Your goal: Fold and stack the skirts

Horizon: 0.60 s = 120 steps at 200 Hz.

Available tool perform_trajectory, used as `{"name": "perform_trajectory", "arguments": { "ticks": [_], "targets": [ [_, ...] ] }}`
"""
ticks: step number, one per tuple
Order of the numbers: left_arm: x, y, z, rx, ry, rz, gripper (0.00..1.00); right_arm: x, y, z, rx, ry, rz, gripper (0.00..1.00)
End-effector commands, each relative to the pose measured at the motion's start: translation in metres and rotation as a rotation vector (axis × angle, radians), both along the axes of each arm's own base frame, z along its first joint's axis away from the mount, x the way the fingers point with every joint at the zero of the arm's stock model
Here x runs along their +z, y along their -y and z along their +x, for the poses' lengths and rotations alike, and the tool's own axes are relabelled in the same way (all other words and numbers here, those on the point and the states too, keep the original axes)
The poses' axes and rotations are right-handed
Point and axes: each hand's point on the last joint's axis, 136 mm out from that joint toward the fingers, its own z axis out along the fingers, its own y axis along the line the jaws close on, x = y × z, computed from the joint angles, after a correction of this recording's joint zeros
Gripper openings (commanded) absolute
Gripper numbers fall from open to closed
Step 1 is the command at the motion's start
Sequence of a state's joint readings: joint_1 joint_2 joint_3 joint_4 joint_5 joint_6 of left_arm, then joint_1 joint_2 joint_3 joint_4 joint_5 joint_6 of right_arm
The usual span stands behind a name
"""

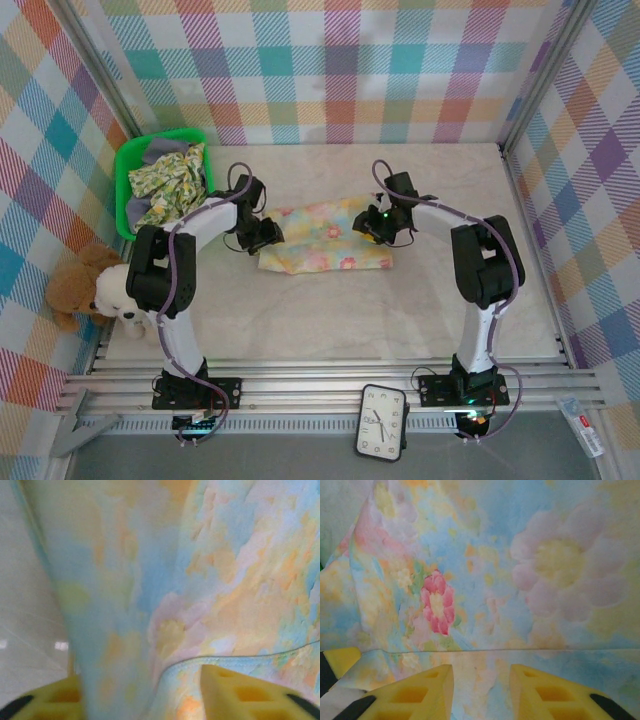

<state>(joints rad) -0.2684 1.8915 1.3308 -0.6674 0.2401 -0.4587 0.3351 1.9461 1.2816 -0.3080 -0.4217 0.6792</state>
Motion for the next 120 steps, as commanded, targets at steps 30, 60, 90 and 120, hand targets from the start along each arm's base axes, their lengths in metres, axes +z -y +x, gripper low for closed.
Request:
{"name": "perform_trajectory", "arguments": {
  "ticks": [30,60,90,120],
  "targets": [
    [0.001,-0.023,-0.010,0.038,-0.031,0.084,0.78,-0.003,-0.010,-0.007,0.059,-0.022,0.036,0.12],
    [-0.012,-0.028,-0.012,0.067,-0.068,0.024,0.83,-0.018,-0.003,-0.010,0.028,-0.073,-0.013,0.00],
    [-0.023,-0.012,-0.010,0.047,-0.086,-0.088,0.82,-0.042,0.009,-0.018,-0.039,-0.160,-0.082,0.00],
    [-0.026,0.014,-0.004,0.013,-0.082,-0.238,0.75,-0.059,0.024,-0.026,-0.078,-0.213,-0.154,0.00]
  ]
}}
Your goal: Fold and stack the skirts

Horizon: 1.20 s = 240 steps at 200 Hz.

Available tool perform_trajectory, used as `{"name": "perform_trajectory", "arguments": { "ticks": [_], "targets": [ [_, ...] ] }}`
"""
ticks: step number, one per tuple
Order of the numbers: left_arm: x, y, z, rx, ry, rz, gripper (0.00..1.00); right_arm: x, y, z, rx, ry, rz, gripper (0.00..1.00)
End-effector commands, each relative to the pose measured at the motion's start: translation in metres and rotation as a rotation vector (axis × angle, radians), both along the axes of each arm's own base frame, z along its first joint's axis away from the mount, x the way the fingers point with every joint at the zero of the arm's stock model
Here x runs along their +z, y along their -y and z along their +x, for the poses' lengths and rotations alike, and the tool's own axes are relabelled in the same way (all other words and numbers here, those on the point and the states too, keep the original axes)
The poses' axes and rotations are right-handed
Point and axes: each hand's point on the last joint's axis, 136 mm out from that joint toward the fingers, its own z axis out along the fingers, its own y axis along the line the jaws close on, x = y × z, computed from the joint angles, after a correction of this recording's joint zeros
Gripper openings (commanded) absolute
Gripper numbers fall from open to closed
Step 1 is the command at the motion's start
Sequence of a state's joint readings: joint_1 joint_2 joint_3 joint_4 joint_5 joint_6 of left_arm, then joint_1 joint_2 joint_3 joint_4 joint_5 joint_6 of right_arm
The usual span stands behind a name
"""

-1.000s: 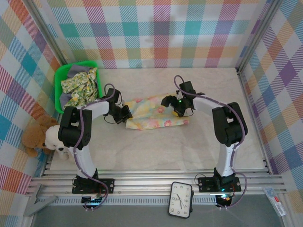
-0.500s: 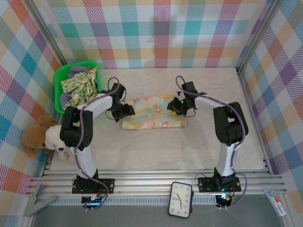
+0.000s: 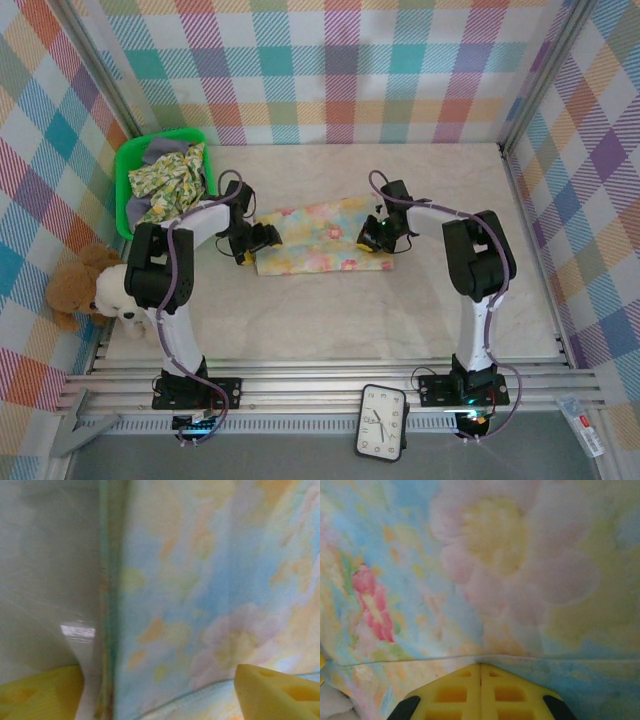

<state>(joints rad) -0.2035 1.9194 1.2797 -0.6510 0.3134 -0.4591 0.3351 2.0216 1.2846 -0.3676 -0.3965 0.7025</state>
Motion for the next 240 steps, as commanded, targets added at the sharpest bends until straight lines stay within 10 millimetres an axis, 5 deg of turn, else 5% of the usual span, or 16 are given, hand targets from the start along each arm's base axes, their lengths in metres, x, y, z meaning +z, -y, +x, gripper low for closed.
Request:
{"name": "perform_trajectory", "arguments": {
  "ticks": [1,55,110,136,180,240],
  "targets": [
    [-0.004,0.032,0.006,-0.030,0.003,-0.191,0.75,-0.021,0.015,-0.012,-0.046,-0.085,-0.096,0.00],
    [0.000,0.064,0.016,-0.091,0.048,-0.288,0.52,-0.026,0.016,-0.018,-0.044,-0.097,-0.093,0.00],
    [0.001,0.057,0.015,-0.085,0.069,-0.244,0.26,-0.027,0.014,-0.017,-0.040,-0.095,-0.085,0.00],
    [-0.005,0.037,0.012,-0.061,0.050,-0.115,0.00,-0.022,0.010,-0.016,-0.037,-0.085,-0.061,0.00],
    [0.011,-0.001,0.008,-0.056,0.041,0.113,0.00,0.030,0.004,0.000,0.022,0.077,-0.023,0.02],
    [0.048,-0.009,0.007,-0.136,0.038,0.297,0.00,-0.017,-0.003,-0.038,0.057,-0.112,-0.024,0.00]
  ]
}}
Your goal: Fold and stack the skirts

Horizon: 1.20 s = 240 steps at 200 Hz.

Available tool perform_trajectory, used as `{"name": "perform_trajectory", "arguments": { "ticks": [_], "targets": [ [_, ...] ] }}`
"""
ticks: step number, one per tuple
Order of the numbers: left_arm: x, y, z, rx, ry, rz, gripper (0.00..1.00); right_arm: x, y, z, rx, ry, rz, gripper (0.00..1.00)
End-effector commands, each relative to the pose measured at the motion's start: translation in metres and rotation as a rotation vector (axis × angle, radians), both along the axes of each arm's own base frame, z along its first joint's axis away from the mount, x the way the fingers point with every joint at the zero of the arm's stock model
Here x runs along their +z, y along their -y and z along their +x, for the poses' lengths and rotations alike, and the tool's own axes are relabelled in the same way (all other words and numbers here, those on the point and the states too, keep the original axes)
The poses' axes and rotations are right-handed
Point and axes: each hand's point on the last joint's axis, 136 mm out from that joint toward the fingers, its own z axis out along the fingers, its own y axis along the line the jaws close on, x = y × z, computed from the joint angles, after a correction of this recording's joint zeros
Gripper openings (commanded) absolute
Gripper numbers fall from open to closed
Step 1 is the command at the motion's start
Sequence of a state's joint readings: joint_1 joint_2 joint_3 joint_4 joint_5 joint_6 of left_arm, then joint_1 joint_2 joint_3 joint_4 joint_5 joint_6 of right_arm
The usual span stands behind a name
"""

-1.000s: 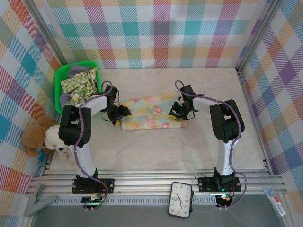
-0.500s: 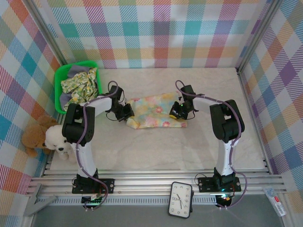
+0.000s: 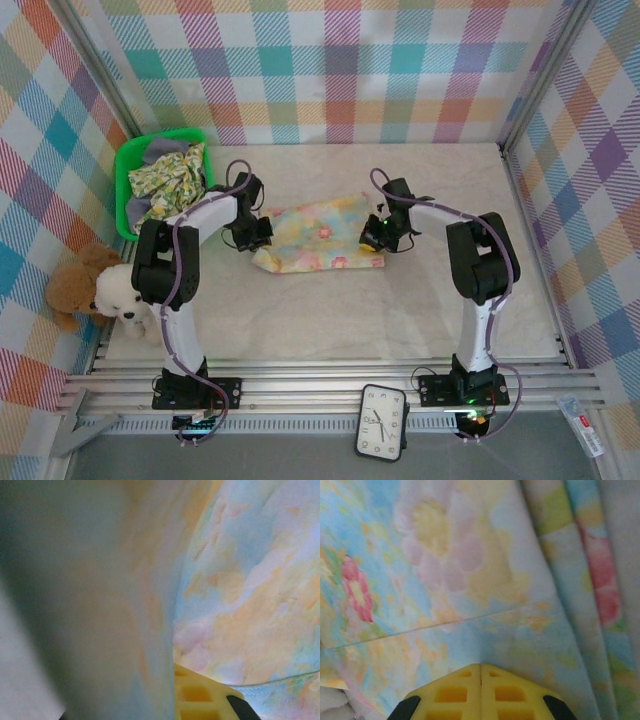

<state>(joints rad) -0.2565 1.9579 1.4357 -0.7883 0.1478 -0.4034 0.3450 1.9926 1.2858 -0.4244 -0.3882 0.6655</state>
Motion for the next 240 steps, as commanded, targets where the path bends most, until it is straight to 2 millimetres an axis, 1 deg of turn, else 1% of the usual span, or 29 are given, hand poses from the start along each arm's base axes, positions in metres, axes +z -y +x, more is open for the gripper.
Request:
{"name": "perform_trajectory", "arguments": {
  "ticks": [1,17,31,50,68,77,90,98,115,124,140,162,208,240],
  "targets": [
    [0.032,-0.005,-0.008,-0.060,0.005,0.130,0.00,-0.025,-0.003,-0.029,0.019,-0.110,-0.003,0.00],
    [0.042,0.005,-0.009,-0.087,-0.005,0.150,0.00,-0.031,-0.006,-0.035,0.012,-0.130,0.004,0.00],
    [0.053,0.022,-0.007,-0.116,0.000,0.138,0.00,-0.036,-0.006,-0.038,0.012,-0.141,0.002,0.00],
    [0.071,0.056,-0.002,-0.166,0.029,0.106,0.00,-0.040,-0.007,-0.041,0.004,-0.152,0.007,0.00],
    [0.081,0.090,0.001,-0.218,0.047,0.089,0.00,-0.044,-0.006,-0.042,-0.008,-0.154,0.004,0.00],
    [0.081,0.109,0.003,-0.244,0.049,0.064,0.00,-0.045,-0.006,-0.041,-0.014,-0.154,0.004,0.00],
    [0.076,0.137,0.004,-0.277,0.041,0.015,0.00,-0.045,-0.007,-0.040,-0.019,-0.150,0.006,0.00],
    [0.071,0.151,0.005,-0.292,0.030,-0.006,0.00,-0.045,-0.006,-0.039,-0.023,-0.148,0.007,0.00],
    [0.061,0.173,0.008,-0.309,0.012,-0.029,0.00,-0.044,-0.007,-0.038,-0.025,-0.141,0.008,0.00],
    [0.059,0.186,0.011,-0.317,0.015,-0.058,0.00,-0.044,-0.007,-0.037,-0.027,-0.140,0.008,0.00],
    [0.054,0.203,0.013,-0.316,0.012,-0.107,0.00,-0.045,-0.006,-0.038,-0.030,-0.139,0.005,0.00],
    [0.043,0.212,0.011,-0.315,-0.010,-0.126,0.02,-0.046,-0.005,-0.038,-0.032,-0.137,0.002,0.00],
    [0.019,0.201,0.014,-0.278,-0.032,-0.046,0.04,-0.047,-0.005,-0.038,-0.032,-0.137,0.003,0.00],
    [0.014,0.194,0.017,-0.236,-0.033,-0.007,0.06,-0.046,-0.005,-0.037,-0.033,-0.135,0.005,0.00]
  ]
}}
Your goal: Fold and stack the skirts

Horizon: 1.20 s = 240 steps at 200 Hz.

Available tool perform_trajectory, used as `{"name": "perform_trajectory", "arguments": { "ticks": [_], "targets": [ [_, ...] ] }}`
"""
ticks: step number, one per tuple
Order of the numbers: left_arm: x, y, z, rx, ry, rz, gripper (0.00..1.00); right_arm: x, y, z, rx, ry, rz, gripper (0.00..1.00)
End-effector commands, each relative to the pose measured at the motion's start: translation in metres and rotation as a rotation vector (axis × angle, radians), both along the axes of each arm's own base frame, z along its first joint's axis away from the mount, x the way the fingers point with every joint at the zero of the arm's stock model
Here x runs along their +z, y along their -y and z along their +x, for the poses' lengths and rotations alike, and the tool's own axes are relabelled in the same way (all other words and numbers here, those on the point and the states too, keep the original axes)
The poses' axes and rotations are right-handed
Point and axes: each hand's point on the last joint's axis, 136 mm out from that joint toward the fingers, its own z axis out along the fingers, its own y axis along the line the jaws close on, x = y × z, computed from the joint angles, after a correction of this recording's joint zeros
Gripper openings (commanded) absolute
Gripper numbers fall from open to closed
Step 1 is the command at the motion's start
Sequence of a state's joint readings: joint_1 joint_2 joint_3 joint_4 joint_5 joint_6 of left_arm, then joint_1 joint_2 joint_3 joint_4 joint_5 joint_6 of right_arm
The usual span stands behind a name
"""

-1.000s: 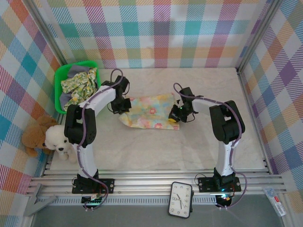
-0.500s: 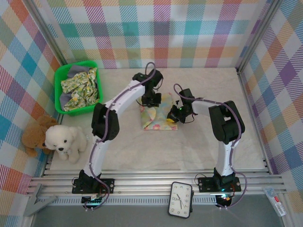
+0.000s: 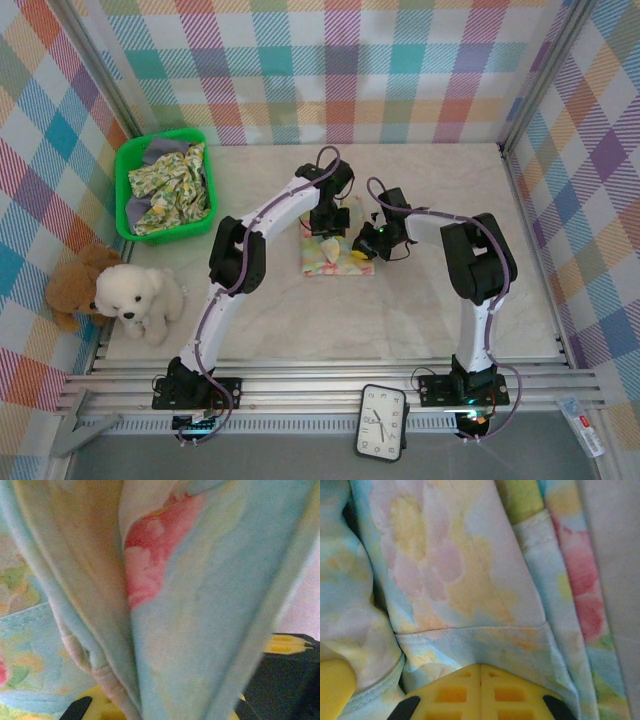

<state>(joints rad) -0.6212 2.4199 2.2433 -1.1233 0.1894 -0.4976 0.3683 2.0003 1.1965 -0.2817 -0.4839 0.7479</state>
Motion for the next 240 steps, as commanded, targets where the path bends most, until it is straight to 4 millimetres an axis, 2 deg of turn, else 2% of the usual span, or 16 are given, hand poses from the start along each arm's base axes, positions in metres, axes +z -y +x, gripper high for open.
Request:
{"name": "perform_trajectory", "arguments": {
  "ticks": [1,28,44,54,64,83,104,127,142,153,175,180,194,208,227,240],
  "targets": [
    [-0.004,-0.005,0.002,0.045,0.002,0.045,0.06,-0.035,0.015,-0.023,-0.017,-0.098,-0.104,0.00],
    [0.000,-0.009,0.005,0.096,0.013,0.060,0.17,-0.034,0.016,-0.024,-0.019,-0.097,-0.105,0.00],
    [0.009,0.011,0.003,0.082,-0.009,-0.051,0.35,-0.030,0.015,-0.023,-0.016,-0.087,-0.099,0.00],
    [0.024,0.025,0.002,0.066,-0.009,-0.133,0.47,-0.024,0.015,-0.021,-0.015,-0.070,-0.096,0.00],
    [0.041,0.029,0.004,0.062,0.013,-0.176,0.58,-0.013,0.016,-0.017,-0.018,-0.035,-0.099,0.00],
    [0.078,0.021,0.009,0.063,0.093,-0.198,0.71,0.012,0.028,-0.008,-0.054,0.055,-0.160,0.11],
    [0.103,0.002,0.017,0.092,0.150,-0.210,0.79,0.036,0.050,0.000,-0.113,0.154,-0.257,0.24],
    [0.105,-0.018,0.028,0.119,0.173,-0.216,0.87,0.060,0.065,0.003,-0.168,0.242,-0.305,0.37],
    [0.100,-0.024,0.035,0.120,0.153,-0.241,0.90,0.077,0.065,0.004,-0.181,0.300,-0.290,0.52],
    [0.096,-0.026,0.040,0.119,0.134,-0.276,0.91,0.090,0.055,0.003,-0.151,0.354,-0.231,0.69],
    [0.088,-0.028,0.055,0.131,0.111,-0.333,0.96,0.120,0.017,0.000,-0.056,0.466,-0.070,0.89],
    [0.088,-0.028,0.059,0.133,0.106,-0.350,0.97,0.126,0.006,-0.002,-0.023,0.489,-0.032,1.00],
    [0.084,-0.024,0.068,0.128,0.088,-0.402,0.99,0.139,-0.023,-0.009,0.072,0.510,0.069,0.99],
    [0.075,-0.018,0.077,0.112,0.067,-0.451,1.00,0.137,-0.048,-0.014,0.144,0.507,0.126,0.99],
    [0.062,-0.013,0.085,0.099,0.034,-0.483,1.00,0.122,-0.075,-0.020,0.192,0.452,0.186,0.99],
    [0.046,-0.017,0.089,0.111,0.018,-0.460,1.00,0.107,-0.081,-0.021,0.176,0.404,0.188,0.99]
  ]
}}
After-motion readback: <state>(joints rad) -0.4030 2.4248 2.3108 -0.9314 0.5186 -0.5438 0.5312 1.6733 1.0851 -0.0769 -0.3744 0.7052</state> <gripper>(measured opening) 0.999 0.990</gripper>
